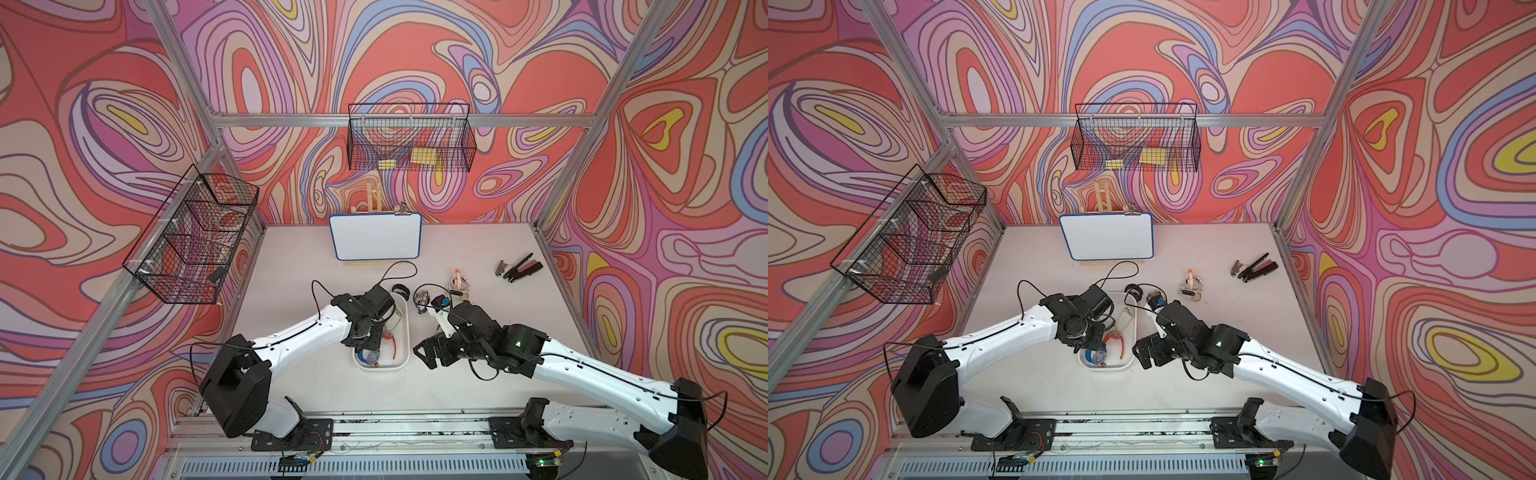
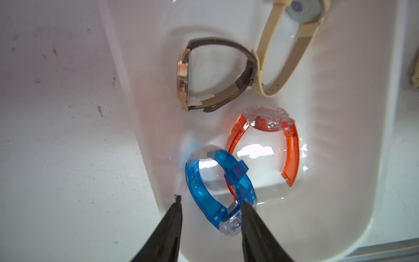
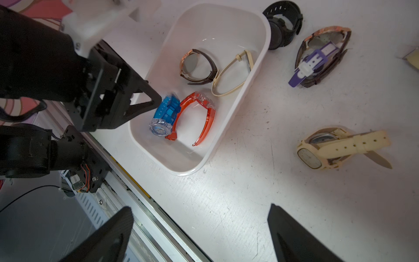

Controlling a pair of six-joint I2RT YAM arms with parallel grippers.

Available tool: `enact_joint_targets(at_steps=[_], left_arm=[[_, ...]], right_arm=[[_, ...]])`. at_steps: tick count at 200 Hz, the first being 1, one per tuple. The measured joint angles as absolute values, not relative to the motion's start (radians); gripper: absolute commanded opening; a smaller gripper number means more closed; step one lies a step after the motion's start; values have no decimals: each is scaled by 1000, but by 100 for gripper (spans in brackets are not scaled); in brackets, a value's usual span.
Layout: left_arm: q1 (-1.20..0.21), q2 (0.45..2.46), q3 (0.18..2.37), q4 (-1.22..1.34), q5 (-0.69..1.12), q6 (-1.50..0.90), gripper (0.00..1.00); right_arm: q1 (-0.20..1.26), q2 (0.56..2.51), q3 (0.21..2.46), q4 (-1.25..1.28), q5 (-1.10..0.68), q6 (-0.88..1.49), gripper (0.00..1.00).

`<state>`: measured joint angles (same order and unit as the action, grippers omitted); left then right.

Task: Put the watch into the storage box
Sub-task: Place the watch in the storage box, then pick up the watch at the center of the board.

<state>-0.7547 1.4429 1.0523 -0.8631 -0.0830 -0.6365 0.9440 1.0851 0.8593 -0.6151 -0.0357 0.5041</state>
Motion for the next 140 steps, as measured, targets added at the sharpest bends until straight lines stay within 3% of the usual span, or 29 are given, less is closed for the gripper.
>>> enact_joint_targets(at_steps=[54, 81, 90, 94, 101, 140], left_arm=[[-807, 1320, 1105, -863, -54, -644, 63], [-840, 1234, 1102, -796, 23, -636, 72], [-850, 1203, 1093, -759, 54, -635, 78], [-854, 1189, 1087, -741, 67, -635, 90], [-863, 1163, 1073, -709, 90, -632, 99], [-968, 1082, 1020, -599, 152, -613, 99]], right_arm=[[929, 1097, 848, -629, 31, 598, 98], [828, 1087, 825, -636, 31, 661, 97], [778, 1074, 803, -628, 19, 677, 97], [758, 1067, 793, -624, 9, 682, 97], [720, 1057, 772, -613, -6, 691, 97], [561, 1047, 675, -520, -130, 729, 95]])
